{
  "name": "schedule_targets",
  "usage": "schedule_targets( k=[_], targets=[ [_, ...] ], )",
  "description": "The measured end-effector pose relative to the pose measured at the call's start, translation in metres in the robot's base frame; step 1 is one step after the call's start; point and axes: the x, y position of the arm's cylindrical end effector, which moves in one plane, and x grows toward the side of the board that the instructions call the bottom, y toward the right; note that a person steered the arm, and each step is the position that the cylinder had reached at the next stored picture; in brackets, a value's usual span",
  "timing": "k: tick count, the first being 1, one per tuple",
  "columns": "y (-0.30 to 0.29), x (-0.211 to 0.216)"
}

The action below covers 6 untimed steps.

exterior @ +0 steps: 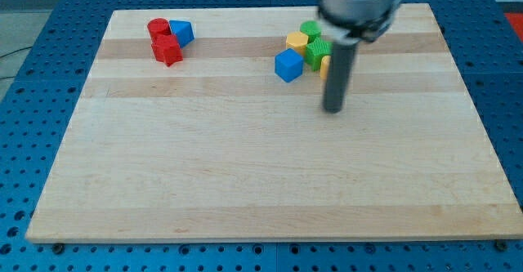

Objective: Separate the red blocks from the blue triangle

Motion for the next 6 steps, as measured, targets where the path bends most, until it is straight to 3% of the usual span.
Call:
schedule_targets(
  k=[1,2,3,4,5,6],
  targets=[
    [-0.165,-0.012],
    [-0.283,-0.096],
    [-0.328,-0.194],
    [-0.282,-0.224],
    [-0.197,-0.165],
    [-0.164,-0.09]
  ],
)
